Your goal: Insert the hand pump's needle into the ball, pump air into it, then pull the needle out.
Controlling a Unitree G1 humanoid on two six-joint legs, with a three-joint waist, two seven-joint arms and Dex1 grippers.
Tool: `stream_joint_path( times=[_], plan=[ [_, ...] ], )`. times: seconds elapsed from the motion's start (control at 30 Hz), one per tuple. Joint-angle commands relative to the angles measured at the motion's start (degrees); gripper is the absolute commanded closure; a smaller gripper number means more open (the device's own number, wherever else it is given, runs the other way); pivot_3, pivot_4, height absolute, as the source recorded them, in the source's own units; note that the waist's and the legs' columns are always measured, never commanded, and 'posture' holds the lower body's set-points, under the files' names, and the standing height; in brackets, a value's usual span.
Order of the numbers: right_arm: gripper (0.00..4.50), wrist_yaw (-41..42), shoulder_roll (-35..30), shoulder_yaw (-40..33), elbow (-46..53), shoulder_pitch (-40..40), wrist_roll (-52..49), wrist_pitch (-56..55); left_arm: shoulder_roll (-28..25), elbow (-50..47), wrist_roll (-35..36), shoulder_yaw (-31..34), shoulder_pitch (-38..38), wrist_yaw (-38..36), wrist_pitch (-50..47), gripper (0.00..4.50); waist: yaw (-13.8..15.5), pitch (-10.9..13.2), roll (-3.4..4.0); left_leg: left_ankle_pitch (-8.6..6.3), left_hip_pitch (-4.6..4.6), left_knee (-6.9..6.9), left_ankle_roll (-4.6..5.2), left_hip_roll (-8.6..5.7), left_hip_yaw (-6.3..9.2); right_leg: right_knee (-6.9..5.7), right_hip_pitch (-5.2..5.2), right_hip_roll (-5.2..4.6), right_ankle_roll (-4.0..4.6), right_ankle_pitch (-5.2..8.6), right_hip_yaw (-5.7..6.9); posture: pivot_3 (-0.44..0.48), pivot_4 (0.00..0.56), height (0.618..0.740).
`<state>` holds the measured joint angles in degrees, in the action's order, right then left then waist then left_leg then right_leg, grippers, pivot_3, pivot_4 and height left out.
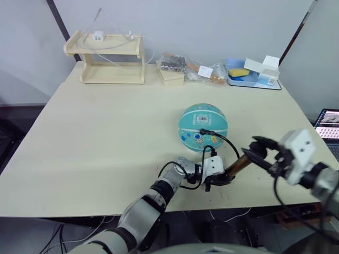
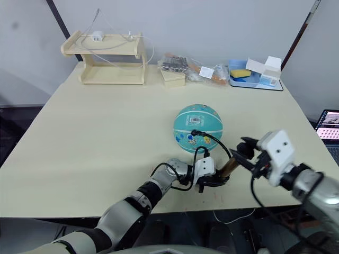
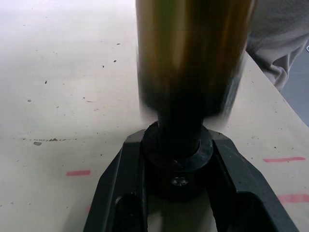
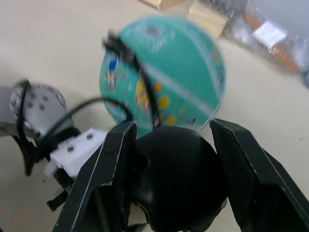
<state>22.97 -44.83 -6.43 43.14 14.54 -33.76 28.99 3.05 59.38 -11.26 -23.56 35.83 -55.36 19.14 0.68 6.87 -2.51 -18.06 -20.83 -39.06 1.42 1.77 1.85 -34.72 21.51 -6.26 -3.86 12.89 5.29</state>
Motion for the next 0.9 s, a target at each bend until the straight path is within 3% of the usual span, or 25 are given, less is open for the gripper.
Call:
stream_joint_path(
  times=[0.03,0.13,0.3,0.47,0.67,0.8,0.9],
  plan=[
    [2.58,3.39,1.85,11.9,-5.68,3.81,3.18,3.66,-1.36,4.08,-1.68,-0.78,-2.08,0.03,-3.88,3.42,-0.01,-0.16,-0.1,0.0,0.07,0.03,0.0,0.04,-0.02,0.0,-0.03,0.05,0.0,0.0,-0.03,0.0,0.15,0.74],
    [2.58,3.36,2.16,7.32,-2.55,2.77,1.66,4.3,-1.45,4.08,-1.69,-0.75,-2.08,-0.12,-3.89,3.42,0.03,-0.18,-0.09,-0.02,0.11,0.03,-0.04,0.3,-0.03,0.0,-0.03,0.24,0.01,0.0,0.0,0.0,0.15,0.74],
    [2.58,3.88,-2.35,-9.12,6.26,-0.25,-10.55,7.97,-1.21,4.59,-1.83,-0.65,-1.74,-0.22,-3.87,3.42,0.32,0.21,0.41,-0.01,-0.02,0.01,-0.06,0.3,-0.09,0.02,0.07,0.22,0.11,-0.06,-0.02,0.0,0.15,0.74],
    [2.58,2.03,-12.12,-32.61,9.38,-3.25,-36.87,12.7,-0.9,4.83,-1.97,-0.68,-1.79,-0.29,-3.83,3.42,0.87,1.03,1.68,0.01,-0.88,-0.14,-0.03,-0.52,-0.09,0.1,0.62,-0.25,0.17,-0.38,-0.1,0.0,0.15,0.74],
    [2.58,-2.72,-23.04,-53.39,3.97,-4.99,-60.37,17.85,-0.67,4.77,-1.85,-0.87,-1.94,-0.25,-3.89,3.42,1.52,1.65,1.58,0.01,-1.11,-0.21,0.01,-0.76,-0.04,0.09,0.78,-0.4,0.21,-0.37,-0.02,0.0,0.15,0.74],
    [2.58,-3.61,-23.61,-52.41,4.88,-2.64,-57.33,21.52,-0.88,4.68,-1.75,-0.86,-1.89,-0.49,-3.92,3.42,1.58,1.73,1.46,0.01,-1.11,-0.22,0.01,-0.75,-0.02,0.07,0.77,-0.4,0.2,-0.35,0.03,0.0,0.15,0.74],
    [2.58,-3.13,-19.36,-41.01,7.45,-0.27,-46.34,19.89,-1.13,4.53,-1.71,-0.89,-1.91,-0.64,-3.9,3.42,1.47,1.45,1.12,0.01,-1.04,-0.19,0.01,-0.74,-0.05,0.06,0.73,-0.39,0.13,-0.38,-0.01,0.0,0.15,0.74]
  ],
)
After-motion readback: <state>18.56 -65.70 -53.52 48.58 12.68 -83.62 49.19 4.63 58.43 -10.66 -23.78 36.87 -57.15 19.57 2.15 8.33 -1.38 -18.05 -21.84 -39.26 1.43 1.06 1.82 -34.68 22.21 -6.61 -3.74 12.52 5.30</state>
